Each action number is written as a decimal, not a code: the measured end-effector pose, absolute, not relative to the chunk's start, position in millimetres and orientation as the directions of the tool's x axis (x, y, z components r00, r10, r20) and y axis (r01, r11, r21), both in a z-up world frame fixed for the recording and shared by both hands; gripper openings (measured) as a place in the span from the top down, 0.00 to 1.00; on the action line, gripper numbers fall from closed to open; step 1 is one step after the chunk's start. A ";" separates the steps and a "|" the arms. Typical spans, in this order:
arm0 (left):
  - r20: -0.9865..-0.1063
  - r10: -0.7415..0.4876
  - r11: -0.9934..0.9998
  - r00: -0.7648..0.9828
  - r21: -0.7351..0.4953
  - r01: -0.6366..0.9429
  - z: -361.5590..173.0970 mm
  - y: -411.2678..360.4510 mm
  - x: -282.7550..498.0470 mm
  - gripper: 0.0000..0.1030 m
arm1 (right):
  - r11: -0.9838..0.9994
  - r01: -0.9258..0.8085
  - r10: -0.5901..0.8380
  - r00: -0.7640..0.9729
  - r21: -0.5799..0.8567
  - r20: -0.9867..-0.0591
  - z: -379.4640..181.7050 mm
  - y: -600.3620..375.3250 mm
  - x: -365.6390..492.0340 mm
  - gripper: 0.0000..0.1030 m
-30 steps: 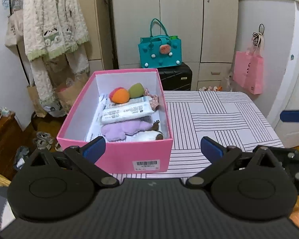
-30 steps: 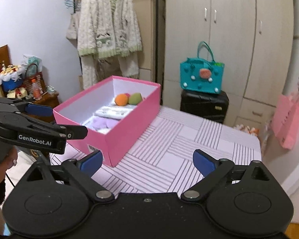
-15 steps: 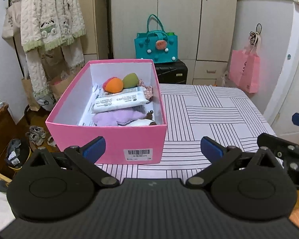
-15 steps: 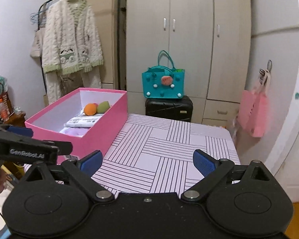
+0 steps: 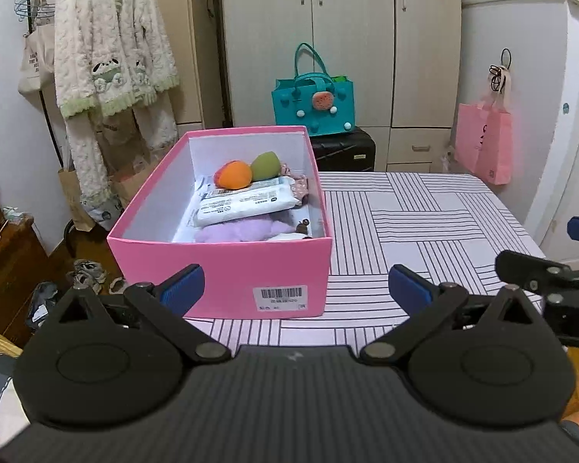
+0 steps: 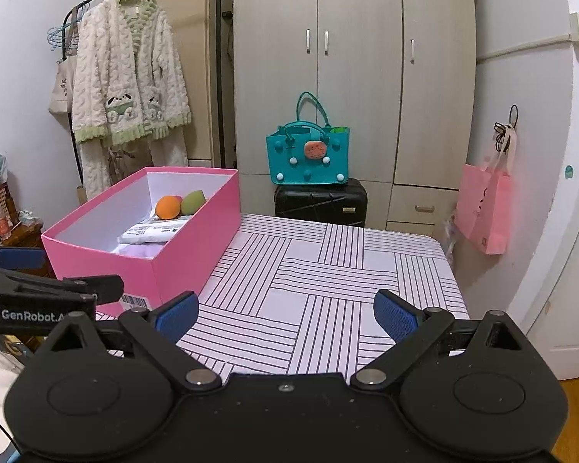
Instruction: Organize soft objects
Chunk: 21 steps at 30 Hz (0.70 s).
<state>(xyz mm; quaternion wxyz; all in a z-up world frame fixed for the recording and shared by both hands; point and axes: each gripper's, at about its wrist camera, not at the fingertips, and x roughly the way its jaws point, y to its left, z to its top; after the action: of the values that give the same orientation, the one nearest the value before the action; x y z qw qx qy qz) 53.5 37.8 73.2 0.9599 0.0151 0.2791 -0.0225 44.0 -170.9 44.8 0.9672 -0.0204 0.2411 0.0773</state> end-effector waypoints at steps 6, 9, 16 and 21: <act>-0.534 -0.035 0.998 0.845 0.020 0.055 72.7 35.6 51.8 0.00 | 0.992 -0.125 0.117 0.890 0.012 -0.441 43.6 -171.3 42.9 0.04; -0.529 -0.029 0.999 0.848 0.020 0.047 72.1 34.7 51.4 0.00 | 0.993 -0.114 0.111 0.888 0.020 -0.447 42.2 -172.8 44.2 0.04; -0.527 -0.026 0.999 0.850 0.008 0.035 71.7 37.4 54.4 0.00 | 0.997 -0.082 0.073 0.891 0.000 -0.448 40.0 -174.1 43.6 0.04; -0.521 -0.020 0.999 0.853 0.012 0.031 72.6 39.5 55.3 0.00 | 0.997 -0.071 0.060 0.892 -0.008 -0.448 38.8 -174.5 43.9 0.04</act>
<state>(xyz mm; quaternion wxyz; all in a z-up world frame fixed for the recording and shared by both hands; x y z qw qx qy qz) 55.3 39.5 72.6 0.9626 0.0102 0.2704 -0.0131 43.9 -174.5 38.8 0.9725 -0.0120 0.2301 0.0335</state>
